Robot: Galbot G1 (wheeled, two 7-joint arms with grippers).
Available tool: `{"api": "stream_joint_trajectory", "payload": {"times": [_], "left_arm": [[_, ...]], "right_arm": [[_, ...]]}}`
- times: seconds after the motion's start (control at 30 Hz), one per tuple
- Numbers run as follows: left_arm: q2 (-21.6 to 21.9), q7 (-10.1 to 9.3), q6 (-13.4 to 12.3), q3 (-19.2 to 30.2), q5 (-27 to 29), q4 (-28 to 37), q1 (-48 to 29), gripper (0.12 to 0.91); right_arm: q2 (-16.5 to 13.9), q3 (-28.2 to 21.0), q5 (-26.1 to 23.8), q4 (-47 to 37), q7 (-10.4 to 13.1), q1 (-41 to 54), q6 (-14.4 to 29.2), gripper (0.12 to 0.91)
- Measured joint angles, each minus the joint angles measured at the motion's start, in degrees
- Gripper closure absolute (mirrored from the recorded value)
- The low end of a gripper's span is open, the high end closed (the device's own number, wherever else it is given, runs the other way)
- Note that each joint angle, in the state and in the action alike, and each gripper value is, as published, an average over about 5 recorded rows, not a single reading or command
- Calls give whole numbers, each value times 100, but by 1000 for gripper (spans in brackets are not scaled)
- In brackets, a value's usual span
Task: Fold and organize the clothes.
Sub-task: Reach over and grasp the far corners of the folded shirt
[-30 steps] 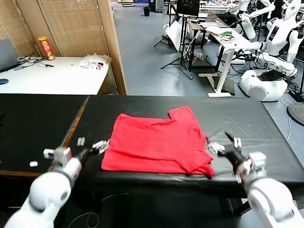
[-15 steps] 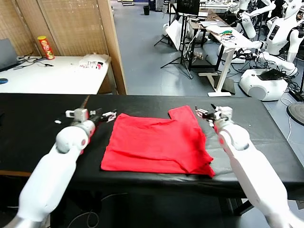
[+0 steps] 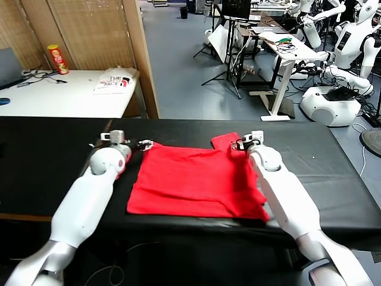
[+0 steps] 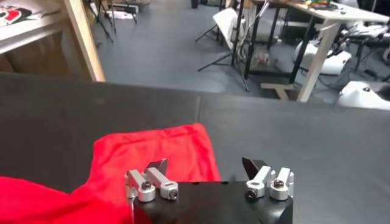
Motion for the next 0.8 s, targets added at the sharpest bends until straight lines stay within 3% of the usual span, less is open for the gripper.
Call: {"api": "stream_joint_trajectory", "payload": {"times": [0.13,0.23,0.33,0.5,0.6,0.67,0.8], "left_arm": [[-126,23,-47,32,114,183,-77,232],[-173,77,-87,52,191,328,-105,264],[-178,157,-101,79,256,414,-109,389],[-214,215,-149,110,437,534,-111,673],[-235,240,-211,102,427,569,-103,836],[-239,258,-259,80,416,565,-90,893],[-231,254,-340,3,416,492,-47,904]], "right_arm": [[44,77,0,-24,-14,-34,1,303],[60,111,-1,-16,-31,-65,4,455],[74,128,-4,-3,-56,-93,10,605],[98,166,-31,21,-80,-149,48,849],[107,218,-51,49,-118,-206,178,902],[104,259,-55,82,-196,-253,311,902],[37,343,-9,242,-467,-371,687,902]]}}
